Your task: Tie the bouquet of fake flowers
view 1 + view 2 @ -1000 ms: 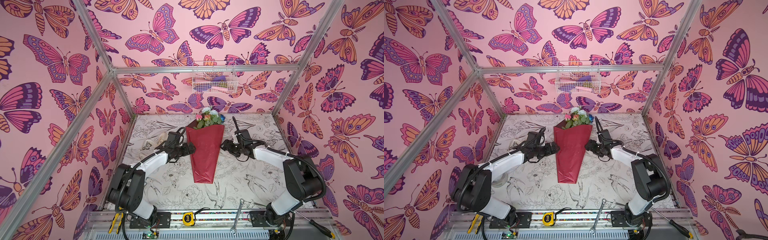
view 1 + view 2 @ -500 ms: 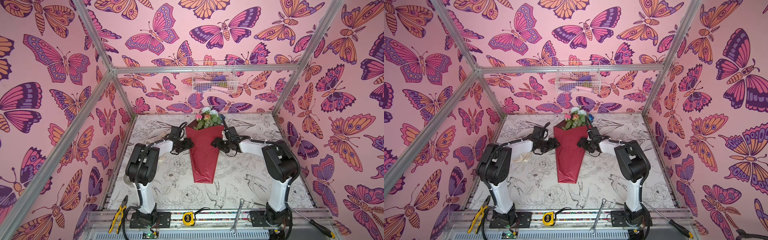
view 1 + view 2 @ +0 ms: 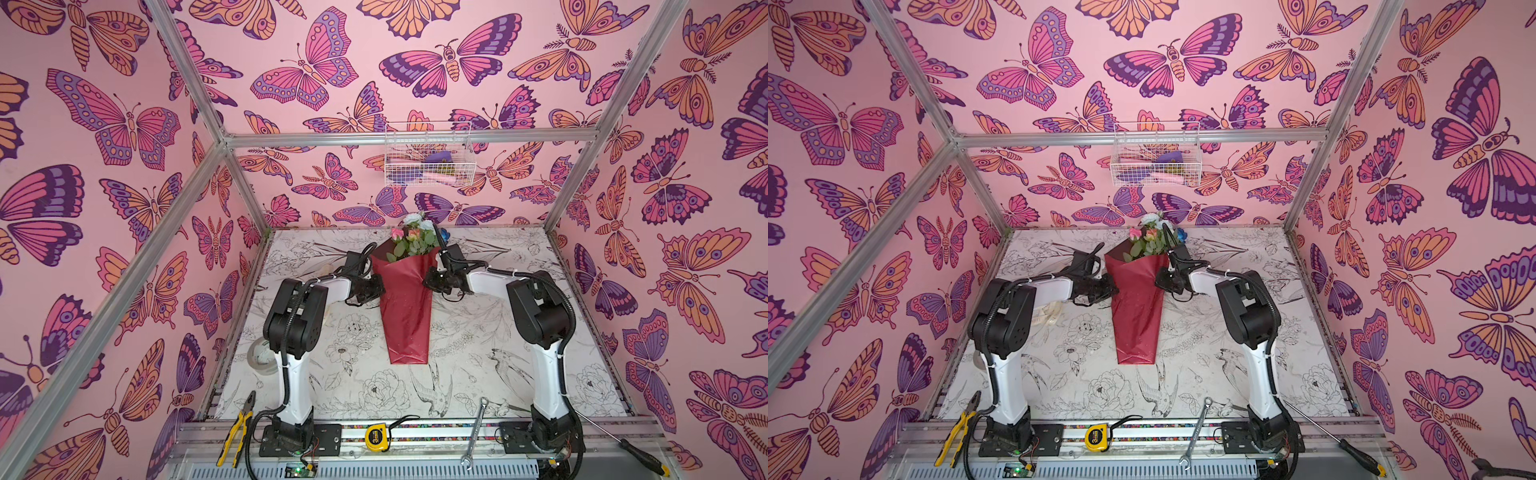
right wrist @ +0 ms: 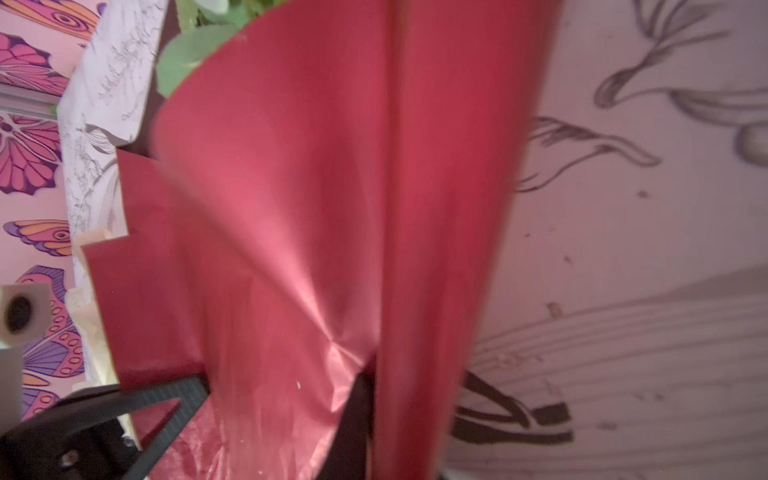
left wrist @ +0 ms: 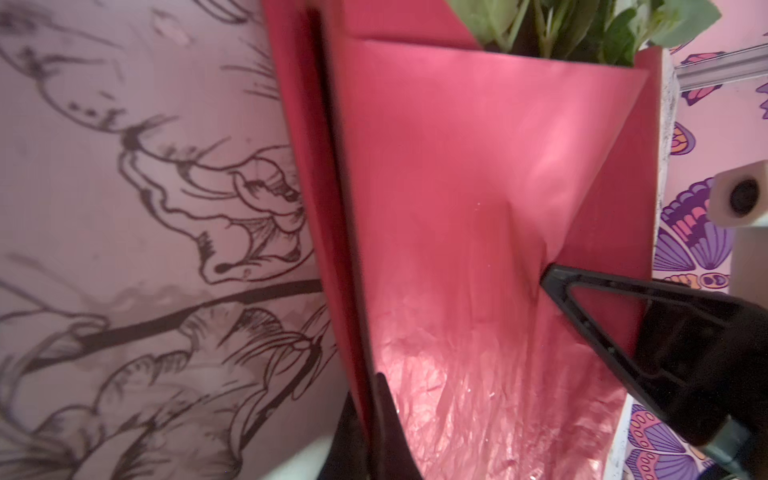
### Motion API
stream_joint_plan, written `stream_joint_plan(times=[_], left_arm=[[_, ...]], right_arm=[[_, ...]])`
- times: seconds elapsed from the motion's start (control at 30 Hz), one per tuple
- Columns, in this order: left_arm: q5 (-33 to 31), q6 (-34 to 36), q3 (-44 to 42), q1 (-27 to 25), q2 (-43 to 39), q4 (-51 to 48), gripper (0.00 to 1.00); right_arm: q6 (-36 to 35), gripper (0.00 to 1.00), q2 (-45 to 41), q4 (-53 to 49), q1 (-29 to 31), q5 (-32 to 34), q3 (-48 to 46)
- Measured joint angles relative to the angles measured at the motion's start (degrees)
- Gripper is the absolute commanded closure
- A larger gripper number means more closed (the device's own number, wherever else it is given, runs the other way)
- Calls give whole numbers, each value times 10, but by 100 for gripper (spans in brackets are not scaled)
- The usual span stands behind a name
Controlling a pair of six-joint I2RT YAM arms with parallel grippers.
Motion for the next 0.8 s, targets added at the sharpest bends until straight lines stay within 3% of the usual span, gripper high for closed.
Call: stream_joint_plan(times=[0.17, 0.33, 0.57, 0.8], left_arm=[[24, -27, 0, -19, 11, 35, 100], [35, -71, 0, -75, 28, 91, 98], [36, -152, 50, -157, 85, 170, 65], [42, -230, 50, -172, 98, 264, 30]], right_arm=[[-22, 100, -17, -33, -22, 7, -10], [-61, 100, -76, -81, -70, 17, -61], [-135, 100, -160, -161, -188, 35, -114], [-223, 100, -167, -249, -271, 88, -100]])
